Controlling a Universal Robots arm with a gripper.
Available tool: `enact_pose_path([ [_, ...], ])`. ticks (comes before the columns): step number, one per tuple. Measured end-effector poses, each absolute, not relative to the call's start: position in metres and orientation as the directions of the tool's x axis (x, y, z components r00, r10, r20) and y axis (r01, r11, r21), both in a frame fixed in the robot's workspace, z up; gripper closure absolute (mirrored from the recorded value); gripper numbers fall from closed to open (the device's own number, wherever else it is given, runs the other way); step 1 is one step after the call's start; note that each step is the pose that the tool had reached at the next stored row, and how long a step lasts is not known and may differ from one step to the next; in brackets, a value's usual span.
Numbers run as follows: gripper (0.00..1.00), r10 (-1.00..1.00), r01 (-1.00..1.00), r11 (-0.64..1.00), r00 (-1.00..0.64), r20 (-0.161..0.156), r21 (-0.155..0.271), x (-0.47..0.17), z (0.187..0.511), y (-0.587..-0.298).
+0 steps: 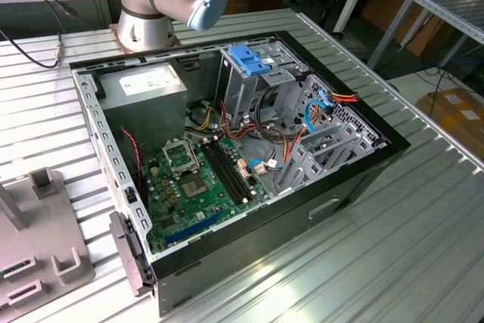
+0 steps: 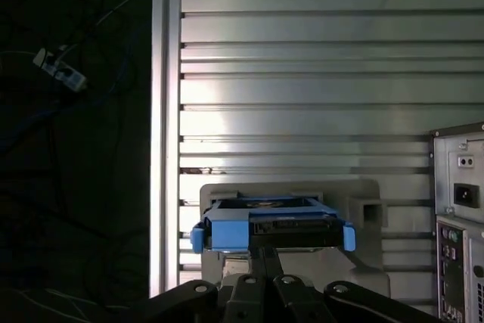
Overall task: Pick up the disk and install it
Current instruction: 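Reach for the disk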
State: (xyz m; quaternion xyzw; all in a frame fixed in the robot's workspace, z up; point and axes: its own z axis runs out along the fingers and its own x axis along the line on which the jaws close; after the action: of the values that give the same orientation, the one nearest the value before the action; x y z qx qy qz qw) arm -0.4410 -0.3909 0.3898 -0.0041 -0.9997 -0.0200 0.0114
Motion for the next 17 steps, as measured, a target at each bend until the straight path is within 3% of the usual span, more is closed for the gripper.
enact_pose_path([
  [17, 0.89, 0.002, 0.003, 0.999, -1.0, 0.026, 0.04, -0.453, 0.3801, -0.3907],
])
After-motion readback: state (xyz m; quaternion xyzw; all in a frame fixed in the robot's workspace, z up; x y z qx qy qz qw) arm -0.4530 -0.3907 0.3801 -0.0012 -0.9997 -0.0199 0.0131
